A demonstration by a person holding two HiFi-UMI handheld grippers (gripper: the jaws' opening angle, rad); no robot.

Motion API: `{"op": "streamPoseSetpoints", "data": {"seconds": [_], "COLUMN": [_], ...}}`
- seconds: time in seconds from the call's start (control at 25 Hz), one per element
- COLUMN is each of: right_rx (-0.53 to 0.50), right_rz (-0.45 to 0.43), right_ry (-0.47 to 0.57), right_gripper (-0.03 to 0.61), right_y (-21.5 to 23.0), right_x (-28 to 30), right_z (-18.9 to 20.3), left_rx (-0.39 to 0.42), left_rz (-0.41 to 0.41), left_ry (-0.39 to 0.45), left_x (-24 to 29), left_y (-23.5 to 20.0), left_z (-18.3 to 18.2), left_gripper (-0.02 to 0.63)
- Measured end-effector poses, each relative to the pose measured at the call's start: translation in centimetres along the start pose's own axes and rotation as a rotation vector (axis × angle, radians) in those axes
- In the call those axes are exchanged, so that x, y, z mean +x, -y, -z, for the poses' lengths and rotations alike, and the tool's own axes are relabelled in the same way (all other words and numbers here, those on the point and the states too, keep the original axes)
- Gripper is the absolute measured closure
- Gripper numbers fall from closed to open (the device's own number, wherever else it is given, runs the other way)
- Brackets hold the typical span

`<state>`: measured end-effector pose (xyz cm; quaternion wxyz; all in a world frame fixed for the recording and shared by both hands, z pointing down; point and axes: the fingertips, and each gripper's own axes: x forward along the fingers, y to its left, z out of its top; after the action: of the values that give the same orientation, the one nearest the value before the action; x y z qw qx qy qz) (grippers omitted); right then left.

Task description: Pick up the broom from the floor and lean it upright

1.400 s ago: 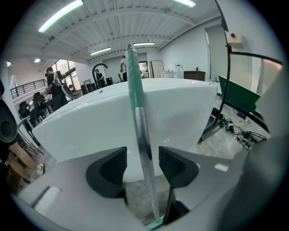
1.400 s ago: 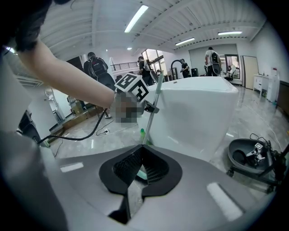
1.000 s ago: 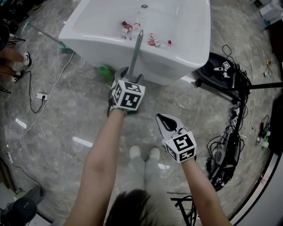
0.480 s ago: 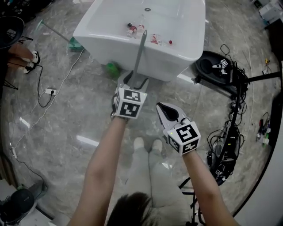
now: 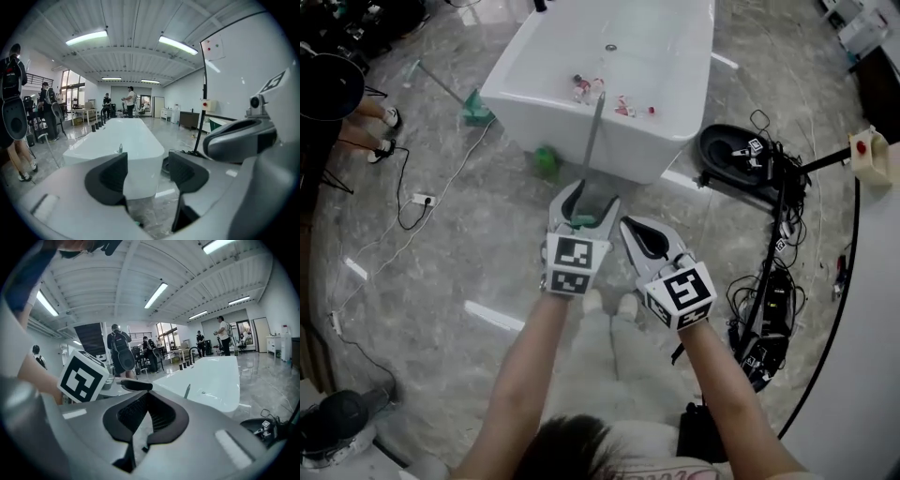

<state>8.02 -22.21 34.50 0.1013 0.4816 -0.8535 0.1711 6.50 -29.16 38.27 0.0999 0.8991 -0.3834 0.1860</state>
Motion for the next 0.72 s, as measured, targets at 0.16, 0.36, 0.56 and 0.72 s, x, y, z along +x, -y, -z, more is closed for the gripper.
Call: {"op": "streamPoseSetpoints", "data": {"seconds": [0.16,0.36,0.56,0.72], "right_rx": [-0.014,-0.090,-0.206,-0.248], "right_rz": [0.002,-0.015,-0.043,-0.065], "right_ry": [0.053,0.103,0.126,0.161], "right_gripper": [0.577,0.577,0.577,0.577], "right_y": [-0.4,-1.1,-2.8,-4.2], "right_x": [-1.6,-3.2,-5.0,-6.5], "right_z": [-3.2,-6.4,-9.5,-11.7], "left_rx": [0.014,0.018,0.040,0.042], "left_rz": [0.015,0.018,0.022,0.017], "left_ry": [0.059,0.125,0.196,0.279], "left_x": [-2.1,-4.8,-8.0,-10.3], "left_y": [1.9,2.7,3.3,3.6], "left_z": [-3.3,-6.4,-10.1,-13.2], "left_gripper": [0.346,0.351,0.403,0.461]}}
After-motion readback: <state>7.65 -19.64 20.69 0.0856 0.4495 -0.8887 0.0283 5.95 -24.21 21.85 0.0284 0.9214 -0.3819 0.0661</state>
